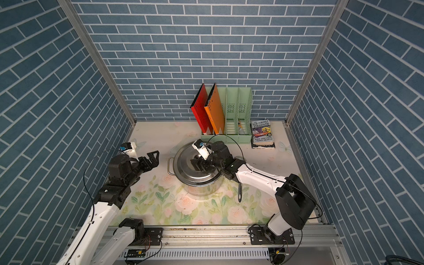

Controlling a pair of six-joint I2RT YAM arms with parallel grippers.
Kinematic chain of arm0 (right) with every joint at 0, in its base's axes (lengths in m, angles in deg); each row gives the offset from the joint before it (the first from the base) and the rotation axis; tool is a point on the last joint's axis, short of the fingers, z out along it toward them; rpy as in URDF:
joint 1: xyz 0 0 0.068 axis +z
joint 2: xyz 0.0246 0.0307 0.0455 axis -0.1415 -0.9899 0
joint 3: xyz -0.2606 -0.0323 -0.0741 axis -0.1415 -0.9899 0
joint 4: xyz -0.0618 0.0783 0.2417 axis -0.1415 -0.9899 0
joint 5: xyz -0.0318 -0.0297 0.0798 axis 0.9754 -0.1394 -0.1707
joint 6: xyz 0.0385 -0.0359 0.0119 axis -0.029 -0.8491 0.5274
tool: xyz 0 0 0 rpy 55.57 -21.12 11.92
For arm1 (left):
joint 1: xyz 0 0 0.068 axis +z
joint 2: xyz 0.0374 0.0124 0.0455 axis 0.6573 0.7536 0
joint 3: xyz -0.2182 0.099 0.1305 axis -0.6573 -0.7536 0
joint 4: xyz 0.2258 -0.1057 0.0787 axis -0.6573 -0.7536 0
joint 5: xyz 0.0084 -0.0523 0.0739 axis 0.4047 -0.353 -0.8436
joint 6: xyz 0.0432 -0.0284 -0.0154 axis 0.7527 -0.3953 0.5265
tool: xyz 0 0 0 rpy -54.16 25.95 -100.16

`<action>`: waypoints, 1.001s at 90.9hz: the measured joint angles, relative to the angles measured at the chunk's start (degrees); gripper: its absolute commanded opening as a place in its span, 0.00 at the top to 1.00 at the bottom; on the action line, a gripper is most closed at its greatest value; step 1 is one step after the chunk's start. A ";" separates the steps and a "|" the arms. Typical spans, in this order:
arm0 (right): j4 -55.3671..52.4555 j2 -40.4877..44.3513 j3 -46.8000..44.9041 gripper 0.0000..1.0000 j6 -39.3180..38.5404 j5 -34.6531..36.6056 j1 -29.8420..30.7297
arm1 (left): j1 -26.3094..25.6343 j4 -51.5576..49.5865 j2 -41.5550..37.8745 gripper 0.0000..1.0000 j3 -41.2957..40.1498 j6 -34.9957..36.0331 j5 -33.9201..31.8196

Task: Stir the soup with a spoon
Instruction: Pick up the lid from the pan.

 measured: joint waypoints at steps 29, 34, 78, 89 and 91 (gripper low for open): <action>-0.07 0.02 0.15 0.62 -0.24 -0.83 0.20 | 0.00 0.00 0.02 0.00 0.00 0.00 0.02; -0.04 0.04 0.15 0.65 -0.26 -0.81 0.20 | 0.00 0.00 0.02 0.00 0.00 0.00 0.02; -2.01 2.12 1.92 0.68 -0.22 -0.59 -0.02 | 0.00 0.00 0.00 0.00 0.00 0.00 0.02; -2.73 3.52 4.59 0.68 -0.24 -1.09 -0.07 | 0.00 0.00 -0.04 0.00 0.00 0.00 0.02; -2.82 3.82 5.05 0.68 -0.24 -1.20 -0.07 | 0.00 0.00 -0.04 0.00 0.00 0.00 0.02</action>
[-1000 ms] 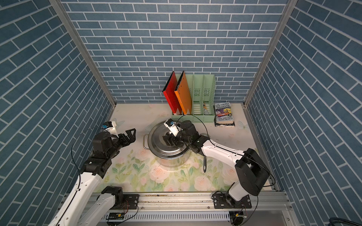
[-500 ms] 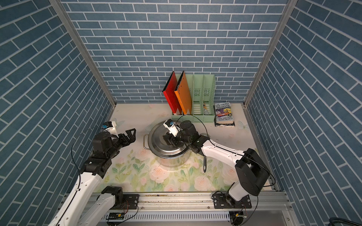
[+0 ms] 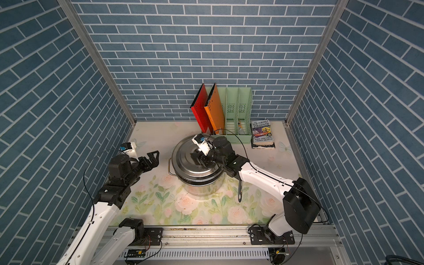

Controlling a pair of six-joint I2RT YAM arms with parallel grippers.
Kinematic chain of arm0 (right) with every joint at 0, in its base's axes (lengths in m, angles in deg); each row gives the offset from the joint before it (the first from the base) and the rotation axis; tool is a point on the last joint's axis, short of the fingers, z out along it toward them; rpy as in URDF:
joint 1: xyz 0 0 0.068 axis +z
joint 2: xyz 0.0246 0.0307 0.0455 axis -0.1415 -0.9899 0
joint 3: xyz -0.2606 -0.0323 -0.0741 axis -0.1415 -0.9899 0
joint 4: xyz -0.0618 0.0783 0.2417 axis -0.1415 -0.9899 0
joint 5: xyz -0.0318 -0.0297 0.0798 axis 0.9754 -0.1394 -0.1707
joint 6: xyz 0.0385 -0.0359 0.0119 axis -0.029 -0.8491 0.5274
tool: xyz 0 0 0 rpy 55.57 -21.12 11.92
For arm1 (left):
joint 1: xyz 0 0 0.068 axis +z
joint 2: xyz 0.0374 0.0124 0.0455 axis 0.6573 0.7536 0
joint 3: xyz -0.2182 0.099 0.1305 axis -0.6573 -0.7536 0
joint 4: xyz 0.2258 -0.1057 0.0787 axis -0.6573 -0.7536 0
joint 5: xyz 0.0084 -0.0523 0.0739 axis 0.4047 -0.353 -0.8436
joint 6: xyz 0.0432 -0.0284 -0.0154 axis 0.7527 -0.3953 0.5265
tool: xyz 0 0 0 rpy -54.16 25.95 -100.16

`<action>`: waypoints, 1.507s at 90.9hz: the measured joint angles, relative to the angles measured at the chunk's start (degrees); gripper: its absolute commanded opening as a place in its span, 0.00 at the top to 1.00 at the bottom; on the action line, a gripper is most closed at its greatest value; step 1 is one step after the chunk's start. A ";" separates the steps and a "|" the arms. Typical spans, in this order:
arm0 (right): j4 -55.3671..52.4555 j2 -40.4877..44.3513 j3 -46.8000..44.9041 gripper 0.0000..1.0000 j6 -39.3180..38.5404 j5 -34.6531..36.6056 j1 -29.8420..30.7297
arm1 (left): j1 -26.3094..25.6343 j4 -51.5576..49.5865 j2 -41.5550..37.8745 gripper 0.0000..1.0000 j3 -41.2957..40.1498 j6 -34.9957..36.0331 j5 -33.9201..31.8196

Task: Stir the soup with a spoon
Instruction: Pick up the lid from the pan, then place the lid at the center of the board.

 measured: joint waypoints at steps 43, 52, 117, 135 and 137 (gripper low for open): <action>-5.92 16.44 0.59 0.73 2.91 18.34 -6.69 | 0.00 0.00 -0.35 0.00 -0.02 0.07 0.02; -6.51 23.15 -5.07 0.74 5.75 24.46 -12.61 | 0.00 0.00 -0.44 0.00 -0.02 0.09 0.04; -5.22 43.04 -48.59 0.75 37.31 60.70 -24.24 | 0.00 0.13 1.84 0.00 -0.63 2.21 2.27; -0.20 36.98 -50.60 0.74 43.76 62.45 -26.18 | 0.00 0.09 1.86 0.00 -1.01 2.38 2.45; 0.20 36.15 -50.62 0.74 44.24 62.58 -26.32 | 0.00 0.11 1.86 0.00 -1.07 2.40 2.45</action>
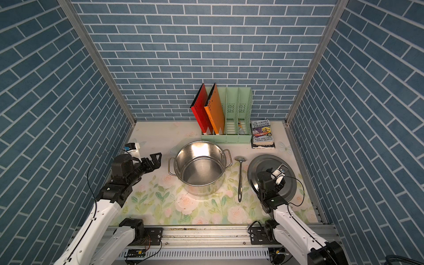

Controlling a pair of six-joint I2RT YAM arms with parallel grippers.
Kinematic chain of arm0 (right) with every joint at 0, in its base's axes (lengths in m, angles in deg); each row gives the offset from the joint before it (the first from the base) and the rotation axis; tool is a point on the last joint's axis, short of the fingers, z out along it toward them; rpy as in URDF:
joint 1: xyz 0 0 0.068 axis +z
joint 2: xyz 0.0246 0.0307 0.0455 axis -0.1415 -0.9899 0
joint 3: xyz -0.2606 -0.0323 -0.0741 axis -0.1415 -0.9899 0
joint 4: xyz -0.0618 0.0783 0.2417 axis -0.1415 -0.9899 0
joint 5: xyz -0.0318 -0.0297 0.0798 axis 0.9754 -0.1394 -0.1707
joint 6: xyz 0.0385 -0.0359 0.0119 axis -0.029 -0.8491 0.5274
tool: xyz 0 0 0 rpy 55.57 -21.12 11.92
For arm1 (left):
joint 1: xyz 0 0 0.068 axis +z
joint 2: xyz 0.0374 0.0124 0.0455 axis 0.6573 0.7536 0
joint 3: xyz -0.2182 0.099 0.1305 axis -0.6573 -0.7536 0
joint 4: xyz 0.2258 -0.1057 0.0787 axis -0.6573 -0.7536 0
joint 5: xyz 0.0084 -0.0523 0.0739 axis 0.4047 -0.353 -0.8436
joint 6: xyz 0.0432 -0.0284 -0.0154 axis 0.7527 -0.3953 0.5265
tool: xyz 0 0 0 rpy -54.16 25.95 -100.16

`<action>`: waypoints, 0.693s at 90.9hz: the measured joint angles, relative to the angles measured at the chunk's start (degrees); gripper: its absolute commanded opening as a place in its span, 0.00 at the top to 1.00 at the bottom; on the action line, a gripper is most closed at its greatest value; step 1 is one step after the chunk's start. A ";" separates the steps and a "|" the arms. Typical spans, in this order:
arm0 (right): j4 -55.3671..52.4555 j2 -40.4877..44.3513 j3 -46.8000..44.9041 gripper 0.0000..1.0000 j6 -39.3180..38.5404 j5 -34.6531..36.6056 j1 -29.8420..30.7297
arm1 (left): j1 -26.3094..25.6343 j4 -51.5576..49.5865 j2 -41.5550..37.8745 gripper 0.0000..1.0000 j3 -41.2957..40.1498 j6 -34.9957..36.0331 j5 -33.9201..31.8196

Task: Stir the soup with a spoon
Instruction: Place the lid at the center of the board.

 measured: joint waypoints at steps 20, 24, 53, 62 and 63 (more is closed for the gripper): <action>4.22 -7.10 -0.04 0.73 2.78 1.53 -0.90 | 0.00 0.00 0.26 0.00 -0.59 0.15 0.00; 4.83 -8.24 -0.04 0.73 3.34 1.68 -0.92 | 0.00 0.02 0.33 0.00 -0.72 0.17 -0.02; 10.19 -18.05 -0.07 0.69 5.33 1.60 -0.98 | 0.00 0.04 0.52 0.00 -1.09 0.22 -0.02; 10.36 -20.68 0.22 0.67 5.92 1.49 -1.03 | 0.00 0.00 0.52 0.00 -1.31 0.22 -0.02; 10.36 -20.94 0.28 0.66 5.99 1.49 -1.03 | 0.00 0.00 0.52 0.00 -1.33 0.22 -0.02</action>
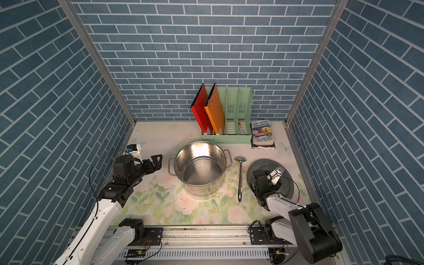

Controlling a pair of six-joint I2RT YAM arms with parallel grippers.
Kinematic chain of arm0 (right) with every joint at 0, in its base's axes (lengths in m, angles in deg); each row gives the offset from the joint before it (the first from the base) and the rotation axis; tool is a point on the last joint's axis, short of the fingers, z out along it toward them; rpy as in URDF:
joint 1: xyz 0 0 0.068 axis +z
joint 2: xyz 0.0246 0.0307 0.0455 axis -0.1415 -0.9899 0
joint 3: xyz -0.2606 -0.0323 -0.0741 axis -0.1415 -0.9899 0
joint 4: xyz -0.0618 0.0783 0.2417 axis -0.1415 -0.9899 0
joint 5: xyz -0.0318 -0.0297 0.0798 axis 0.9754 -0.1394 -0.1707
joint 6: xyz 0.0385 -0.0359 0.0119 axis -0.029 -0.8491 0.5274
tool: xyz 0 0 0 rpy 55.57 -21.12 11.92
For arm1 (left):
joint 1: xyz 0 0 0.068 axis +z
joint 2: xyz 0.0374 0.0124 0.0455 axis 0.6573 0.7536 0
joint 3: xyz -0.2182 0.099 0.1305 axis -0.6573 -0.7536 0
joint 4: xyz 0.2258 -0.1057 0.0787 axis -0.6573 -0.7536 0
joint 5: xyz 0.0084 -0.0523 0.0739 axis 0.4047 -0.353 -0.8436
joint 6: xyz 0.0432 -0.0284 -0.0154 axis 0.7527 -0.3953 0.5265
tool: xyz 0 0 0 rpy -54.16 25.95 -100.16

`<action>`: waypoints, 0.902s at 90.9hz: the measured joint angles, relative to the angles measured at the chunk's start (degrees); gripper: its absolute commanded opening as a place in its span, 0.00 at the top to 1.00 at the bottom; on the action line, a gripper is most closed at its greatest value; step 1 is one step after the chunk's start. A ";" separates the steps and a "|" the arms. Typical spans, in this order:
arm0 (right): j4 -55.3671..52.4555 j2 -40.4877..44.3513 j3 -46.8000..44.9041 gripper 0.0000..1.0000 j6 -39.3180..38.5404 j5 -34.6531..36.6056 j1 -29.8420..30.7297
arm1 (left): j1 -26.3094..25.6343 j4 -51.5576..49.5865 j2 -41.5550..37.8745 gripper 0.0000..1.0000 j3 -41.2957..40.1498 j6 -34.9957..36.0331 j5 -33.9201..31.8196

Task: Stir the soup with a spoon
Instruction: Place the lid at the center of the board.

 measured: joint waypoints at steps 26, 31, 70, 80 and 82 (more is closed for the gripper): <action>-1.33 -5.09 4.83 0.64 0.13 -0.24 0.00 | 0.00 0.02 -0.24 0.00 -0.20 0.00 0.00; -2.25 -6.10 6.25 0.63 0.11 -0.61 0.00 | 0.00 0.02 -0.50 0.00 -0.28 -0.02 0.00; -6.67 -9.46 9.31 0.58 0.02 -2.19 0.00 | 0.00 0.00 -1.46 0.00 -0.39 0.04 0.00; -7.91 -11.28 11.37 0.55 -0.09 -2.56 0.00 | 0.00 -0.02 -1.95 0.00 -0.39 0.11 0.00; -8.17 -11.65 11.85 0.55 -0.11 -2.60 0.00 | 0.00 -0.02 -2.01 0.00 -0.39 0.13 -0.02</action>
